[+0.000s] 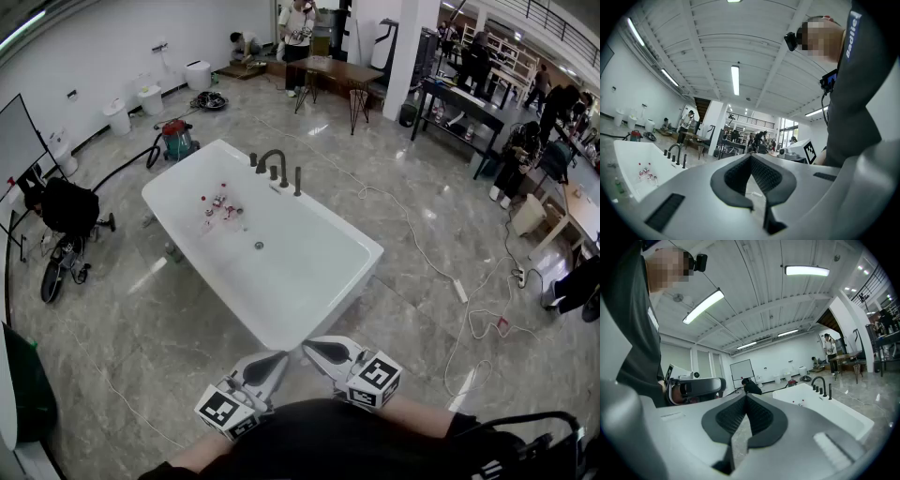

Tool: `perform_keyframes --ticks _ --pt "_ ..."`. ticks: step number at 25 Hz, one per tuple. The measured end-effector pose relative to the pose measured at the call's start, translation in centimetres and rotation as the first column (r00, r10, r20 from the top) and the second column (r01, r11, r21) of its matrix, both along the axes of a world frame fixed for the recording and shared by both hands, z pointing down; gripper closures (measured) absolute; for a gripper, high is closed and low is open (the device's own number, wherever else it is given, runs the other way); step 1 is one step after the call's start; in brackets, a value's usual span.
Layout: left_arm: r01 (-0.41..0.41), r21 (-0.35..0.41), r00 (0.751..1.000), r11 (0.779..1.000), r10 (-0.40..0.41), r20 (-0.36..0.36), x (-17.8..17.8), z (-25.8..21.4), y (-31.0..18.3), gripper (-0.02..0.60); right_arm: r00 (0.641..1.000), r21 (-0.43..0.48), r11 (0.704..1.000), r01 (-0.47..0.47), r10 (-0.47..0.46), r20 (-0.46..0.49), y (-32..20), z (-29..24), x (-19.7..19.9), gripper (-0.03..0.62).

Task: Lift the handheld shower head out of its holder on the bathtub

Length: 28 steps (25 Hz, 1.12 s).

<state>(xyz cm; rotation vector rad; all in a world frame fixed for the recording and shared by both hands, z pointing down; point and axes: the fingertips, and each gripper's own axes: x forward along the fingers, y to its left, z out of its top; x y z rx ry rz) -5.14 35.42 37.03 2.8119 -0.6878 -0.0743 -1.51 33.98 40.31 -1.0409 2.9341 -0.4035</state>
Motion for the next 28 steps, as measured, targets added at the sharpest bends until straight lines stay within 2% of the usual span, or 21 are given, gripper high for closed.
perform_keyframes --ticks 12,18,23,28 --pt "0.006 0.007 1.0 1.0 -0.006 -0.001 1.9 0.4 -0.8 0.578 1.0 -0.003 1.0 0.008 -0.008 0.014 -0.5 0.4 1.6 0.592" --pt "0.039 0.018 0.999 0.999 -0.039 0.012 3.6 0.1 -1.1 0.578 0.999 -0.01 1.0 0.008 -0.008 0.049 -1.5 0.5 3.9 0.592" --pt "0.108 0.019 0.994 0.994 -0.108 -0.001 5.4 -0.1 -1.6 0.578 0.998 -0.044 0.998 0.034 -0.031 0.05 -2.3 1.9 6.6 0.592" --pt "0.143 0.014 0.99 0.99 -0.143 0.005 4.6 0.9 -4.1 0.578 0.998 -0.081 0.996 0.03 -0.026 0.051 -4.8 3.0 7.3 0.592"
